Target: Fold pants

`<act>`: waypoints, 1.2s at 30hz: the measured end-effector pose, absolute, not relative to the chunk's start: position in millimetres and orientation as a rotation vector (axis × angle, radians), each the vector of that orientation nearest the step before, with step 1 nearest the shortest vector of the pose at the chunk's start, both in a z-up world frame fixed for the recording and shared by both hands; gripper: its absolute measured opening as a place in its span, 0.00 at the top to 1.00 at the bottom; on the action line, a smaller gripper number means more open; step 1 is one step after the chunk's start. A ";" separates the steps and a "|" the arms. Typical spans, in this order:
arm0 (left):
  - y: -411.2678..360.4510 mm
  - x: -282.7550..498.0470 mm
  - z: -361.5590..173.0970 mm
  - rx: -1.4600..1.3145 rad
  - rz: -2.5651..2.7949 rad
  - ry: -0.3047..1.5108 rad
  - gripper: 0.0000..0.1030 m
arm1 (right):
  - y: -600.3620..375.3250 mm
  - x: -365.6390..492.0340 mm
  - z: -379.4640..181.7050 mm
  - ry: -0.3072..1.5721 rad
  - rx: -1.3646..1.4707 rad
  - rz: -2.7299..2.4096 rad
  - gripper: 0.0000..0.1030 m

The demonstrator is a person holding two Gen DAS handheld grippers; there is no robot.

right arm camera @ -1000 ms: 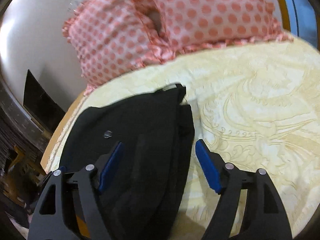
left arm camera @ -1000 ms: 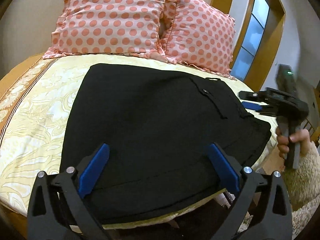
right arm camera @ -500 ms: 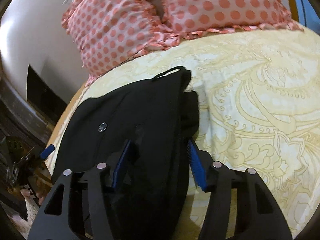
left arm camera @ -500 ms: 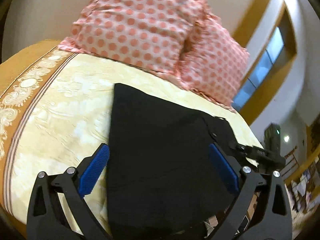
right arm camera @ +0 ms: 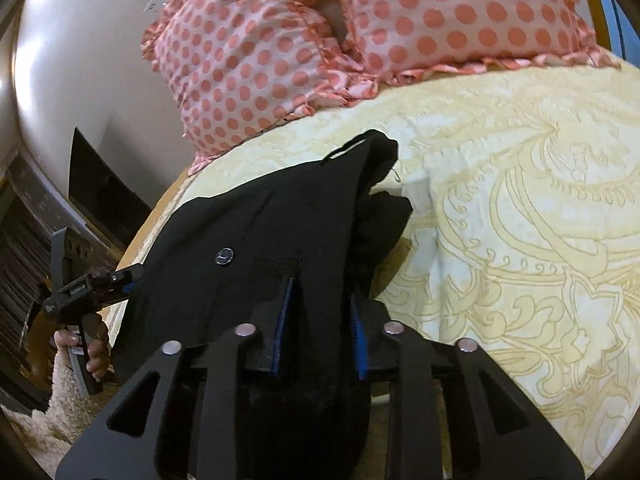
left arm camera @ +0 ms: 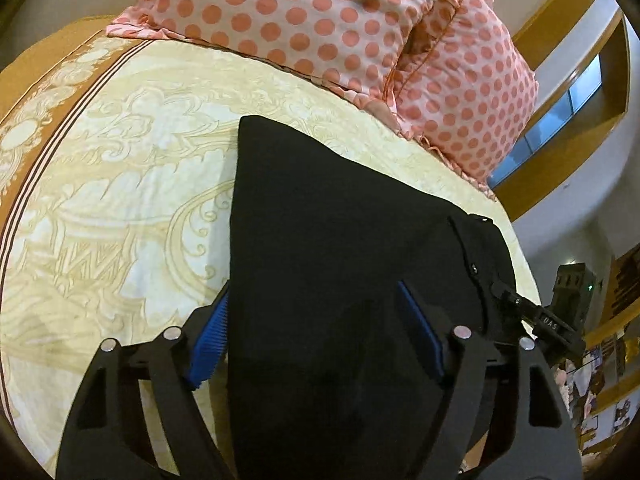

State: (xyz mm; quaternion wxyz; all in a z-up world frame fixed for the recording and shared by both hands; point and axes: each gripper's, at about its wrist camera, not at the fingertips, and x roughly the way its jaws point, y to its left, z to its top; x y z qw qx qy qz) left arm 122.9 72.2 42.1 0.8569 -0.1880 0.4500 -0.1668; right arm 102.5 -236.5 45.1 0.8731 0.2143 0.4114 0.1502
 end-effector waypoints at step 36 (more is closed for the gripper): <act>26.7 292.6 47.4 -0.114 -0.160 0.912 0.78 | -273.3 263.2 58.9 0.919 0.341 0.113 0.79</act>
